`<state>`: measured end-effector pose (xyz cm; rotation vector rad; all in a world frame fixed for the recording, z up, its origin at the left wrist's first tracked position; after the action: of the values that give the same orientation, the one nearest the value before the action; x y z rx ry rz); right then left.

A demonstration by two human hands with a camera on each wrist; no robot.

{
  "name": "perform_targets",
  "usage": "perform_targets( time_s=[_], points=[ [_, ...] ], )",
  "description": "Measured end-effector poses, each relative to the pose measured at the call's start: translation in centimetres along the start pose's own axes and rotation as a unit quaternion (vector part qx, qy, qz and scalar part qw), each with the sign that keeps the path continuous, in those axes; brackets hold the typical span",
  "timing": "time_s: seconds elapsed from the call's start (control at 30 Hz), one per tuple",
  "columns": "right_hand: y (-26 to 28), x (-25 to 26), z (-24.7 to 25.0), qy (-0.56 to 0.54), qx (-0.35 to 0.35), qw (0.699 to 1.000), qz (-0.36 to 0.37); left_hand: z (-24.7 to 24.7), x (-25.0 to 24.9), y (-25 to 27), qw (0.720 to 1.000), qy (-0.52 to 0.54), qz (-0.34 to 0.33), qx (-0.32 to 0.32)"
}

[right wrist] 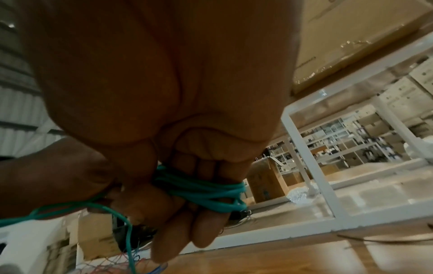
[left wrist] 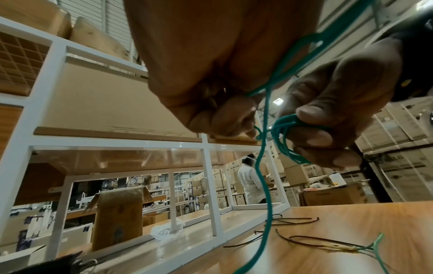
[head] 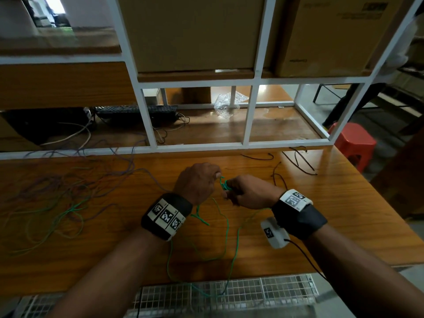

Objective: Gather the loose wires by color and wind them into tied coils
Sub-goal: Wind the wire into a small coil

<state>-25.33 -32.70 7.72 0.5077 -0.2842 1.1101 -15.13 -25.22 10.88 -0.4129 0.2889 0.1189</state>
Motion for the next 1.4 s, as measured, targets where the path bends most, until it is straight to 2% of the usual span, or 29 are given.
perform_targets(
  time_s=[0.07, 0.13, 0.23, 0.27, 0.3, 0.37, 0.4, 0.47, 0.53, 0.6, 0.67, 0.73, 0.77, 0.8, 0.83, 0.87, 0.9, 0.93, 0.97, 1.0, 1.03, 1.07, 1.1, 1.13, 1.2, 1.27, 1.33, 1.4],
  points=[
    [0.3, 0.2, 0.2, 0.027, -0.005, 1.0, 0.008, -0.4, 0.3, -0.5, 0.998, -0.02, 0.02, 0.057],
    [0.4, 0.0, 0.6, 0.016, -0.008, 1.0, 0.009, -1.2, 0.5, -0.8, 0.989, 0.004, 0.03, 0.142],
    [0.6, -1.5, 0.6, -0.132, 0.031, 0.991, -0.014, -2.3, 0.4, -0.4, 0.953, 0.181, 0.038, 0.238],
    [0.8, -2.0, 0.2, -0.221, 0.058, 0.973, -0.019, -2.4, 0.4, -0.2, 0.935, 0.248, 0.046, 0.248],
    [0.9, -2.5, -0.4, -0.322, 0.091, 0.942, -0.02, -2.7, 0.6, 0.1, 0.915, 0.305, 0.062, 0.257],
    [1.3, -2.7, -1.5, -0.484, 0.151, 0.862, -0.022, -3.7, 0.7, 0.8, 0.862, 0.401, 0.107, 0.292],
    [1.4, -2.7, -1.8, -0.525, 0.169, 0.834, -0.023, -4.2, 0.5, 1.2, 0.831, 0.439, 0.124, 0.319],
    [1.5, -2.3, -2.5, -0.559, 0.19, 0.807, -0.016, -5.6, 0.6, 1.9, 0.782, 0.487, 0.149, 0.36],
    [1.8, -1.5, -3.0, -0.584, 0.205, 0.786, 0.0, -6.5, 0.7, 2.0, 0.765, 0.5, 0.161, 0.373],
    [1.9, -0.9, -3.2, -0.624, 0.221, 0.75, 0.013, -6.7, 0.9, 2.0, 0.769, 0.498, 0.167, 0.364],
    [1.7, -1.1, -3.1, -0.684, 0.211, 0.699, 0.006, -6.4, 1.7, 2.0, 0.768, 0.528, 0.186, 0.312],
    [1.3, -2.0, -2.8, -0.745, 0.176, 0.643, -0.024, -4.9, 3.7, 1.9, 0.734, 0.615, 0.211, 0.196],
    [1.2, -2.4, -2.6, -0.768, 0.153, 0.621, -0.036, -3.6, 5.2, 1.8, 0.709, 0.66, 0.227, 0.101],
    [1.3, -2.9, -2.3, -0.785, 0.131, 0.604, -0.042, -2.4, 7.5, 1.8, 0.697, 0.665, 0.266, -0.023],
    [1.3, -3.0, -2.2, -0.793, 0.116, 0.596, -0.048, -0.7, 10.3, 3.0, 0.7, 0.616, 0.323, -0.16],
    [1.4, -3.1, -2.2, -0.798, 0.106, 0.592, -0.053, 1.3, 12.3, 4.7, 0.716, 0.518, 0.374, -0.282],
    [1.5, -3.2, -2.2, -0.8, 0.102, 0.589, -0.053, 3.8, 12.6, 6.6, 0.736, 0.405, 0.386, -0.381],
    [1.5, -3.2, -2.2, -0.801, 0.1, 0.589, -0.049, 6.0, 11.3, 7.9, 0.759, 0.316, 0.346, -0.451],
    [1.5, -3.1, -1.9, -0.802, 0.097, 0.588, -0.042, 7.8, 8.5, 8.7, 0.796, 0.249, 0.264, -0.485],
    [1.4, -3.2, -1.8, -0.805, 0.092, 0.584, -0.044, 8.9, 4.8, 9.1, 0.831, 0.209, 0.176, -0.485],
    [1.4, -3.2, -1.7, -0.809, 0.089, 0.579, -0.049, 8.9, 1.2, 9.1, 0.865, 0.188, 0.089, -0.456],
    [1.4, -3.2, -1.6, -0.811, 0.088, 0.576, -0.051, 7.9, -1.9, 8.8, 0.895, 0.177, 0.01, -0.409],
    [1.4, -3.0, -1.5, -0.811, 0.09, 0.577, -0.046, 6.4, -4.1, 8.1, 0.916, 0.171, -0.04, -0.36],
    [1.3, -2.6, -1.5, -0.81, 0.098, 0.577, -0.037, 4.6, -4.7, 7.4, 0.928, 0.174, -0.055, -0.325],
    [1.3, -1.9, -1.7, -0.809, 0.117, 0.576, -0.016, 1.0, -2.8, 5.6, 0.938, 0.205, 0.007, -0.278],
    [1.3, -1.4, -1.8, -0.798, 0.131, 0.588, -0.001, -1.9, -0.7, 4.3, 0.947, 0.219, 0.06, -0.228],
    [1.4, -0.9, -1.7, -0.793, 0.143, 0.592, 0.019, -3.1, -1.0, 3.3, 0.952, 0.228, 0.043, -0.199],
    [1.8, -0.3, -1.5, -0.793, 0.162, 0.585, 0.043, -2.9, -1.9, 2.4, 0.948, 0.242, 0.002, -0.204]
  ],
)
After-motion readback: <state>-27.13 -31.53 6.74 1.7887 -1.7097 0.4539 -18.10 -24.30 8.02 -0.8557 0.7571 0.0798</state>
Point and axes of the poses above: each hand's wrist, its own y-axis away from the middle knuckle, its own z-axis out of the back of the hand, x = y × z, the point moved 8 cm from there along -y, towards the middle knuckle, and after that the axes turned 7 degrees about -z, right-handed, at the moved point
